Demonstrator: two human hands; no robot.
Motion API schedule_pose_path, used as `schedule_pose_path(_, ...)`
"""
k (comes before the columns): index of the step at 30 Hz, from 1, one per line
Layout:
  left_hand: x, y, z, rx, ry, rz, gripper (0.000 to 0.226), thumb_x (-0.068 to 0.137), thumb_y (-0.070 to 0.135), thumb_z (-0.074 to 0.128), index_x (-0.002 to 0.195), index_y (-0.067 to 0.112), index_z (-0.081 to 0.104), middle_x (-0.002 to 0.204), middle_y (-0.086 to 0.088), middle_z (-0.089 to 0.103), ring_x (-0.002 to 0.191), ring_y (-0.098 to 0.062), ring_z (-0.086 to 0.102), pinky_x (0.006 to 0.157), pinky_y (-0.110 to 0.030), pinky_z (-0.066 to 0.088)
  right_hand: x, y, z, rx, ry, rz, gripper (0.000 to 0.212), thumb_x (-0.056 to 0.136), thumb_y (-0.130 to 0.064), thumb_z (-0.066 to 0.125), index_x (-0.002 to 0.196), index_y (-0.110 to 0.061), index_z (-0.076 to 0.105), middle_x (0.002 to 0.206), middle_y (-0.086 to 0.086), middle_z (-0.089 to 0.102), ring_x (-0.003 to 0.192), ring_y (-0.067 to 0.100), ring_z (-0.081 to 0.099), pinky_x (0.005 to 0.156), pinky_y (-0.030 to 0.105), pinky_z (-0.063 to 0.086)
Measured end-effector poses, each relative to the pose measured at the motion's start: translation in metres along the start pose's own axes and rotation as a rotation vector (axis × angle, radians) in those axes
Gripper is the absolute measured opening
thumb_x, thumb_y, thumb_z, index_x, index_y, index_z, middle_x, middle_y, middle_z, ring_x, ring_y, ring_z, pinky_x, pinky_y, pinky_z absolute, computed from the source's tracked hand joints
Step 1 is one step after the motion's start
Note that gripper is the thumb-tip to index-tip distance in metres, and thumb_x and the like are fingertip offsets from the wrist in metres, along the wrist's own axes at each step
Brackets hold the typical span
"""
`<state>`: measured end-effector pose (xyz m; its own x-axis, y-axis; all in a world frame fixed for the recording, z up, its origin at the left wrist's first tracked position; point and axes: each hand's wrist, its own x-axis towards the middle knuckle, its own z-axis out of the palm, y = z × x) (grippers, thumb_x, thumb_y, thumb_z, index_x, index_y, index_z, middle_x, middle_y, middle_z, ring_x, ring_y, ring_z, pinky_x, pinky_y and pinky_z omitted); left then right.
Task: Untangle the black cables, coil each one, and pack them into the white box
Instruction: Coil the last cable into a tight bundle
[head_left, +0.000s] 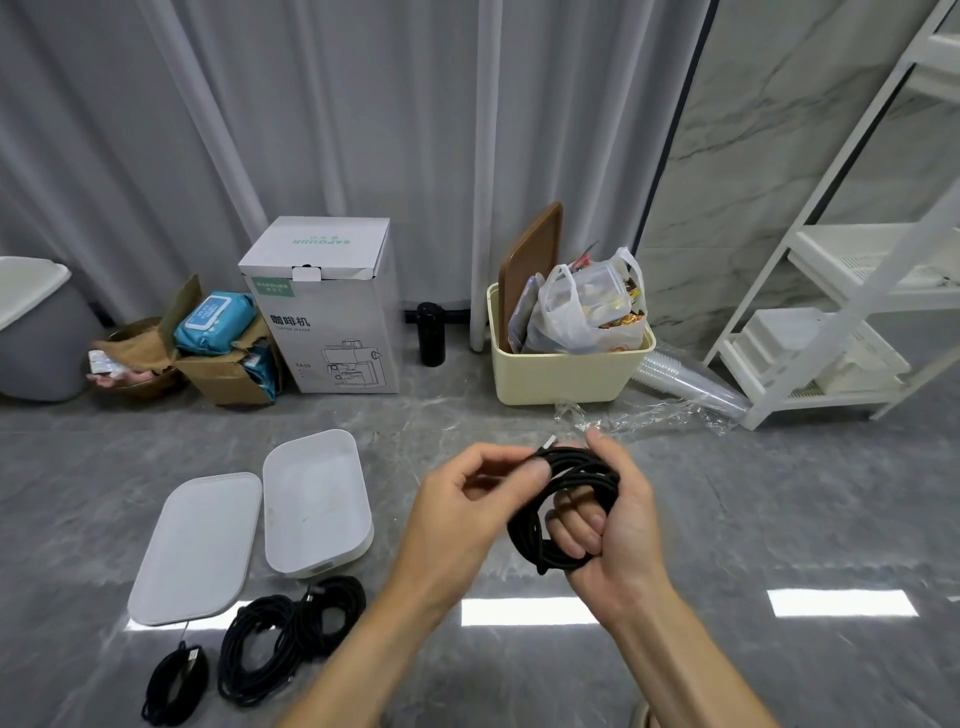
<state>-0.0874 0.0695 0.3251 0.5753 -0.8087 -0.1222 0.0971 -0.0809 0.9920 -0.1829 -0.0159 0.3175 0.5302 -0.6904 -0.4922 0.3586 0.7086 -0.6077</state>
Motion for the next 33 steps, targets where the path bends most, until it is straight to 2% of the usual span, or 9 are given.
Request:
schedule_pose_path(4,0.006,0.002,-0.005,-0.240,-0.306,-0.276,0.042,0.098,0.040,0.047,0.120,0.014,0.071,0.106,-0.026,0.071,0.104,-0.033,0.067,0.106,-0.043,0.046,-0.003,0.003,0.004,-0.133,0.003,-0.008,0.042,0.096,-0.033,0.053,0.070,-0.005,0.069,0.035,-0.003,0.020,0.027,0.006,0.015,0.032,0.014,0.012)
schedule_pose_path(6,0.007,0.002,-0.006,-0.290,-0.337,-0.301,0.040,0.096,0.036,0.049,0.120,0.013,0.071,0.108,-0.027,0.070,0.104,-0.032,0.067,0.105,-0.042,0.047,-0.002,0.005,0.004,-0.151,0.010,-0.006,0.042,0.096,-0.034,0.053,0.069,-0.007,0.070,0.037,-0.002,0.018,0.027,0.007,0.014,0.033,0.014,0.013)
schedule_pose_path(9,0.010,0.000,-0.009,-0.371,-0.306,-0.341,0.036,0.093,0.032,0.053,0.115,0.011,0.074,0.104,-0.018,0.073,0.093,-0.021,0.069,0.088,-0.029,0.052,-0.002,0.006,0.005,-0.174,0.024,-0.005,0.042,0.096,-0.034,0.054,0.069,-0.008,0.074,0.039,-0.003,0.018,0.028,0.006,0.014,0.034,0.014,0.012)
schedule_pose_path(13,0.013,-0.001,-0.014,-0.458,-0.201,-0.412,0.033,0.084,0.031,0.064,0.103,0.007,0.077,0.099,-0.014,0.070,0.086,-0.018,0.063,0.091,-0.033,0.051,-0.003,0.004,0.008,-0.198,0.045,-0.017,0.043,0.095,-0.034,0.056,0.063,-0.011,0.073,0.038,-0.002,0.020,0.028,0.006,0.015,0.035,0.013,0.012)
schedule_pose_path(15,0.013,-0.001,-0.013,-0.485,-0.124,-0.400,0.023,0.082,0.029,0.066,0.089,0.008,0.075,0.089,-0.010,0.070,0.082,-0.015,0.066,0.085,-0.030,0.053,-0.003,0.002,0.009,-0.189,0.046,-0.029,0.044,0.095,-0.034,0.056,0.061,-0.011,0.071,0.038,-0.003,0.019,0.028,0.007,0.013,0.035,0.013,0.012)
schedule_pose_path(20,0.016,0.003,-0.014,-0.513,0.062,-0.314,0.018,0.094,0.022,0.061,0.090,0.006,0.067,0.082,-0.007,0.073,0.073,-0.012,0.070,0.068,-0.021,0.058,-0.005,0.002,0.012,-0.152,0.013,-0.022,0.042,0.096,-0.033,0.055,0.064,-0.009,0.067,0.035,-0.002,0.025,0.027,0.007,0.013,0.034,0.013,0.012)
schedule_pose_path(27,0.008,0.009,-0.006,-0.241,-0.081,-0.201,0.024,0.098,0.028,0.052,0.109,0.018,0.070,0.085,0.002,0.069,0.080,-0.010,0.062,0.078,-0.019,0.054,-0.005,0.006,0.004,-0.153,0.075,0.008,0.039,0.094,-0.031,0.057,0.076,0.003,0.059,0.037,-0.005,0.018,0.028,0.006,0.013,0.033,0.013,0.012)
schedule_pose_path(30,0.002,0.007,0.000,-0.021,-0.164,-0.146,0.023,0.098,0.031,0.055,0.120,0.031,0.061,0.085,0.009,0.068,0.079,-0.003,0.064,0.078,-0.015,0.049,-0.002,0.009,0.004,-0.138,0.174,-0.006,0.044,0.093,-0.028,0.060,0.057,-0.014,0.041,0.039,-0.004,0.018,0.029,0.007,0.015,0.037,0.015,0.012)
schedule_pose_path(33,-0.004,0.005,0.005,0.027,-0.287,-0.130,0.032,0.096,0.012,0.061,0.124,0.025,0.052,0.083,0.008,0.072,0.076,-0.003,0.066,0.073,-0.012,0.049,-0.001,0.007,0.009,-0.136,0.227,0.016,0.039,0.093,-0.029,0.062,0.059,-0.013,0.051,0.038,-0.002,0.032,0.025,0.007,0.028,0.030,0.014,0.020)
